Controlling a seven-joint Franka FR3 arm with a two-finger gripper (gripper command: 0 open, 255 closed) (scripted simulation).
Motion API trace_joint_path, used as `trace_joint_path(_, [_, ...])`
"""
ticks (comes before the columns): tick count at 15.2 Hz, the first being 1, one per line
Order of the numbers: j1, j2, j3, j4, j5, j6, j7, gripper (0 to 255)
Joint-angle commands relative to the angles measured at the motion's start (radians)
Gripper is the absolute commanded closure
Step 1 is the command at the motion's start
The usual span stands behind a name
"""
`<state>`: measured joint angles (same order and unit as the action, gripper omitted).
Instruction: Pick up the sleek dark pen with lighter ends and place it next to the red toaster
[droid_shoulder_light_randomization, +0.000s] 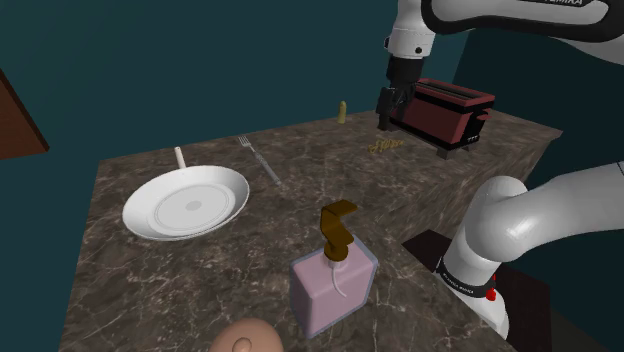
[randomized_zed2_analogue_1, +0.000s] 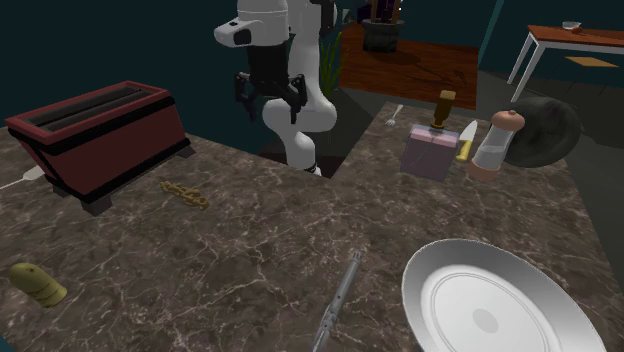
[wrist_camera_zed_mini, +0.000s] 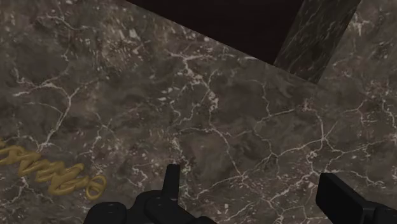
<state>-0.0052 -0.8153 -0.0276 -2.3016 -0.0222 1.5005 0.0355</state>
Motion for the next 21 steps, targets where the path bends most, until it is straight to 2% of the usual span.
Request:
trace_joint_path(1, [0.0, 0.0, 0.0, 0.0, 0.0, 0.0, 0.0, 0])
trace_joint_path(7, [0.004, 0.137, 0.093, -0.006, 0.051, 0.166, 0.146, 0])
trace_joint_path(12, [0.0, 0.282, 0.166, 0.032, 0.069, 0.294, 0.264, 0])
trace_joint_path(21, [-0.017, 0.593, 0.278, 0.195, 0.023, 0.471, 0.49, 0])
